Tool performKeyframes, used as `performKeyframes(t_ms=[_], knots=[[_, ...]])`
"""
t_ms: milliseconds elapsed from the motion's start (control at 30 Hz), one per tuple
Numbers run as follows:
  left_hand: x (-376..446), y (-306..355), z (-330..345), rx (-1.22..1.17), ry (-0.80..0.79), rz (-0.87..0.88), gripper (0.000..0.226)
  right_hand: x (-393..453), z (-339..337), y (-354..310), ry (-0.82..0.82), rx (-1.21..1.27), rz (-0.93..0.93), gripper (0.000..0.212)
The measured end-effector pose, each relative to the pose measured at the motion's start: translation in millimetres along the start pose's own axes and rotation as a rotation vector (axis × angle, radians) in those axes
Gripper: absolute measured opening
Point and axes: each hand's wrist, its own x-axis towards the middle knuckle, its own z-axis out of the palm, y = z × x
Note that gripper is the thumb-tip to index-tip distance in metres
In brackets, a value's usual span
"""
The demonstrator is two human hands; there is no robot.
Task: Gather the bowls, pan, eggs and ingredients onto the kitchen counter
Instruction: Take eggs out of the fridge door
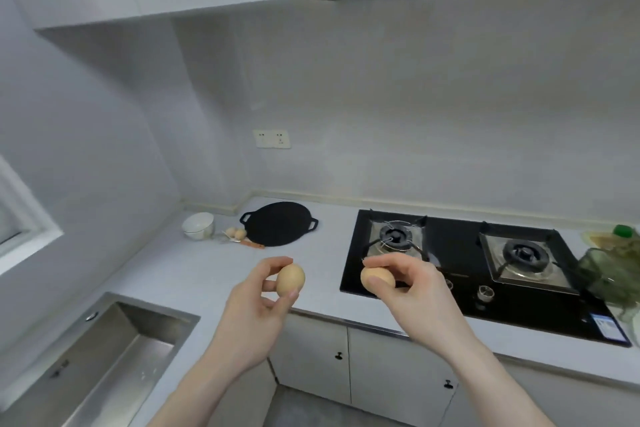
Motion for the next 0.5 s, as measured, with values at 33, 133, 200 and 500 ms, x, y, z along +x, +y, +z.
performKeyframes(t_ms=[33, 133, 200, 500], knots=[[2.1, -9.4, -11.9, 0.002, 0.022, -0.011, 0.035, 6.7, 12.7, -1.3, -0.017, -0.012, -0.005, 0.019], [9.8, -36.6, -40.7, -0.002, 0.088, -0.06, 0.034, 27.2, 46.5, -2.4, -0.087, -0.032, -0.001, 0.018], [17.0, -51.5, -51.9, -0.012, 0.121, -0.089, 0.032, 41.1, 63.2, -2.6, -0.133, -0.028, 0.001, 0.019], [80.8, -103.1, -69.1, -0.016, 0.237, -0.19, 0.026, 144.9, 129.2, 19.5, -0.309, -0.019, 0.0, 0.017]])
